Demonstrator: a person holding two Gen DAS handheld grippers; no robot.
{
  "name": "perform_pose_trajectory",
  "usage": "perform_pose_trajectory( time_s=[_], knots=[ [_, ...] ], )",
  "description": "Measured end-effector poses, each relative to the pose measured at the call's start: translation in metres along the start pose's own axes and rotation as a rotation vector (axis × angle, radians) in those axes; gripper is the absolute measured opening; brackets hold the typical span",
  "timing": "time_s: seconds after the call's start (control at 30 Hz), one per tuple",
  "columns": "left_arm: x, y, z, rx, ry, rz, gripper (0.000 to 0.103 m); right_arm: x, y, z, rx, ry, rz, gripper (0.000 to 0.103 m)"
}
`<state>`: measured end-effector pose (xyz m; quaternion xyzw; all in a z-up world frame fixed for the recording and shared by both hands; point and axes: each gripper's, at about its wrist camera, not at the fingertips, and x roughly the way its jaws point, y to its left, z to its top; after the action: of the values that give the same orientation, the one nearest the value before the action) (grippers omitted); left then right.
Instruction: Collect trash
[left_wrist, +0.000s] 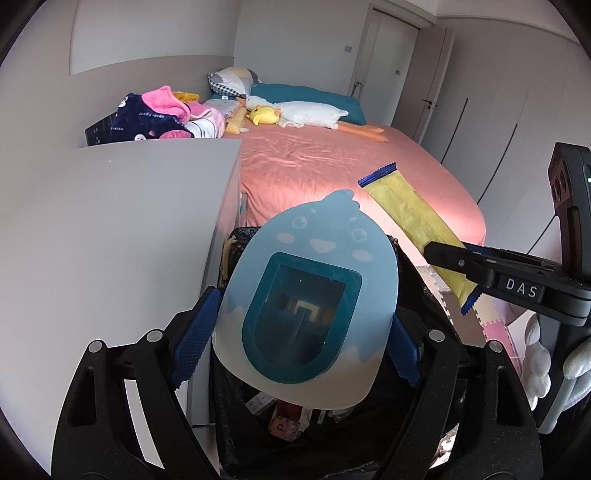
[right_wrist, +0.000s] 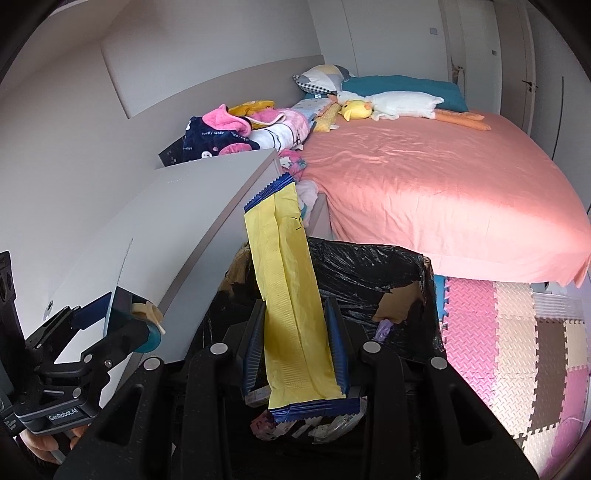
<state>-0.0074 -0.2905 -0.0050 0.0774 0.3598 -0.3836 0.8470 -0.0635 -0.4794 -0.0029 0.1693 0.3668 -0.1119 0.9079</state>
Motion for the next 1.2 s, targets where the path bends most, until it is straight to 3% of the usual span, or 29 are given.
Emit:
perform_pose_trajectory(
  time_s=[0.03, 0.07, 0.1, 0.13, 0.77, 1.2],
  knots=[
    [0.003, -0.001, 0.0, 0.007, 0.016, -0.005, 0.085, -0.002, -0.003, 0.001, 0.014, -0.005, -0.005, 0.046],
    [0.004, -0.001, 0.001, 0.01, 0.018, 0.011, 0.09, -0.003, -0.005, 0.002, 0.026, -0.009, -0.01, 0.072],
    [0.003, -0.001, 0.001, 0.014, 0.007, 0.044, 0.097, -0.006, -0.009, 0.004, 0.045, -0.022, -0.021, 0.082],
    [0.003, -0.001, 0.001, 0.017, 0.002, 0.065, 0.097, -0.008, -0.01, 0.005, 0.054, -0.039, -0.031, 0.086],
    [0.004, 0.008, -0.001, 0.004, 0.007, 0.072, 0.097, -0.013, -0.011, 0.007, 0.041, -0.056, -0.042, 0.086],
    [-0.005, 0.005, -0.004, 0.027, -0.05, 0.074, 0.097, -0.011, -0.006, 0.002, 0.027, -0.047, -0.038, 0.086]
  ],
)
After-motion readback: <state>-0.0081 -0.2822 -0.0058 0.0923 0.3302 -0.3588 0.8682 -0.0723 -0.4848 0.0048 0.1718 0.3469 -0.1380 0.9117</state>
